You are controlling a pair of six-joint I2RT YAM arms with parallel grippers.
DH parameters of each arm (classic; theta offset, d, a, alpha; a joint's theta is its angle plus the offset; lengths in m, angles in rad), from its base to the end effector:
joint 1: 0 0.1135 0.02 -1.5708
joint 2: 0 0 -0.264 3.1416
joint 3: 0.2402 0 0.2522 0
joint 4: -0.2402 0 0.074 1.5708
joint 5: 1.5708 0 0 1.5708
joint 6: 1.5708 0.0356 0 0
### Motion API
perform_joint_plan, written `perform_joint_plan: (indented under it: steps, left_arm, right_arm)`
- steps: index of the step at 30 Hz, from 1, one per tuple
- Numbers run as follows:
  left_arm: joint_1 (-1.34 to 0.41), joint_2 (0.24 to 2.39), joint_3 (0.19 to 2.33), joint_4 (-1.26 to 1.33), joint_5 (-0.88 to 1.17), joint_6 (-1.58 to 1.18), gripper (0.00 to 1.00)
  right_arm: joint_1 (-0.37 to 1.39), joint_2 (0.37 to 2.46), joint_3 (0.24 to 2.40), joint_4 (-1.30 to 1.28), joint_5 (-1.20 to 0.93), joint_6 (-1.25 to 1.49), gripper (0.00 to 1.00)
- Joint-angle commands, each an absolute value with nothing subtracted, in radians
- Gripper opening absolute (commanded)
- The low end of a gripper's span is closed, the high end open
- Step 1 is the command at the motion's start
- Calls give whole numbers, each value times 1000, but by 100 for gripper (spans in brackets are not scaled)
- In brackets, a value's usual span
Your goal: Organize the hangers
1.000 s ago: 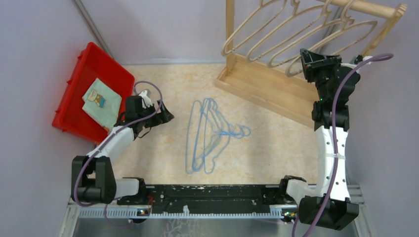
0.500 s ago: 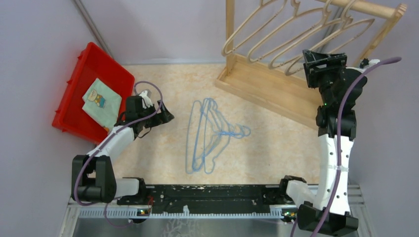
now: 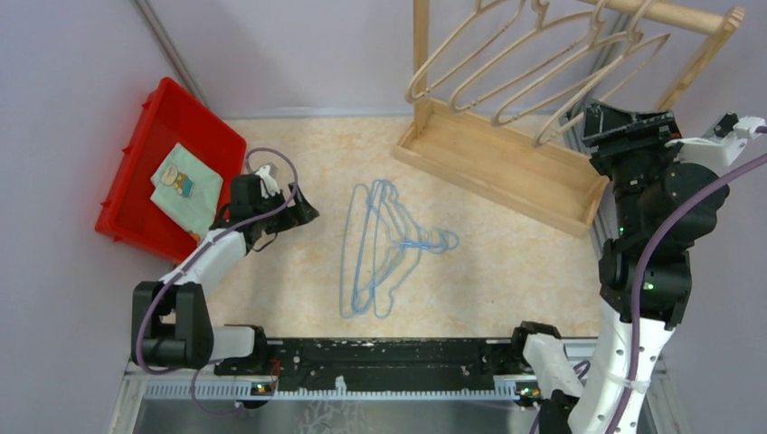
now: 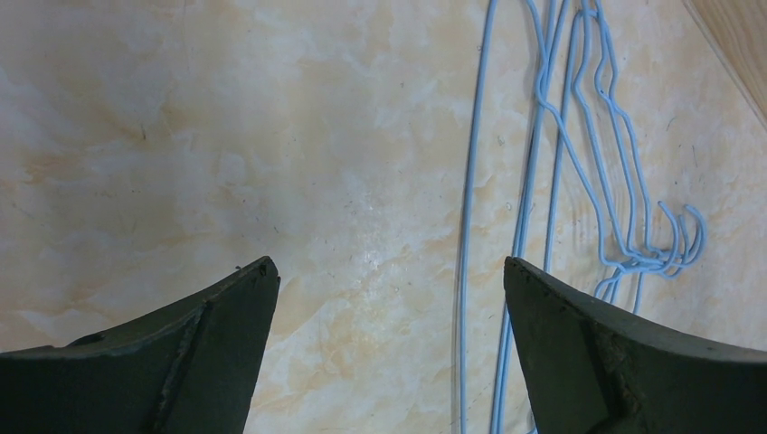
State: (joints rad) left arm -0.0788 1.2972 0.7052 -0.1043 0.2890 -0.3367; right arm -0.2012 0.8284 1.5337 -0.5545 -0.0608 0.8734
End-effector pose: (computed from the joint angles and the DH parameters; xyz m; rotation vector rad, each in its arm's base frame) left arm 0.2667 -0.0312 0.2114 -0.1397 2.2869 -0.5459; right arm 0.0959 -0.0174 0.5290 0.6963 1.2686 0.5965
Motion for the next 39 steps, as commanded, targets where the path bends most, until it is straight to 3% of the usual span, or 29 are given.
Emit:
perform_joint_plan:
  steps: [1, 8, 13, 31, 39]
  left_arm:
    - [-87, 1319, 788, -72, 305, -349, 97]
    - [-161, 1464, 1161, -164, 282, -328, 96]
    - [-222, 1550, 1343, -192, 271, -325, 97]
    - [-275, 1597, 1342, -175, 241, -289, 98]
    - [-274, 1527, 1268, -163, 239, -274, 98]
  right_arm:
    - [-210, 889, 1635, -568, -93, 744, 49]
    - [-208, 977, 1688, -592, -270, 708, 42]
    - [-163, 1027, 1755, -555, -251, 668, 41]
    - [377, 1494, 2199, -513, 12, 522, 42]
    - [486, 1729, 2424, -480, 59, 498, 43]
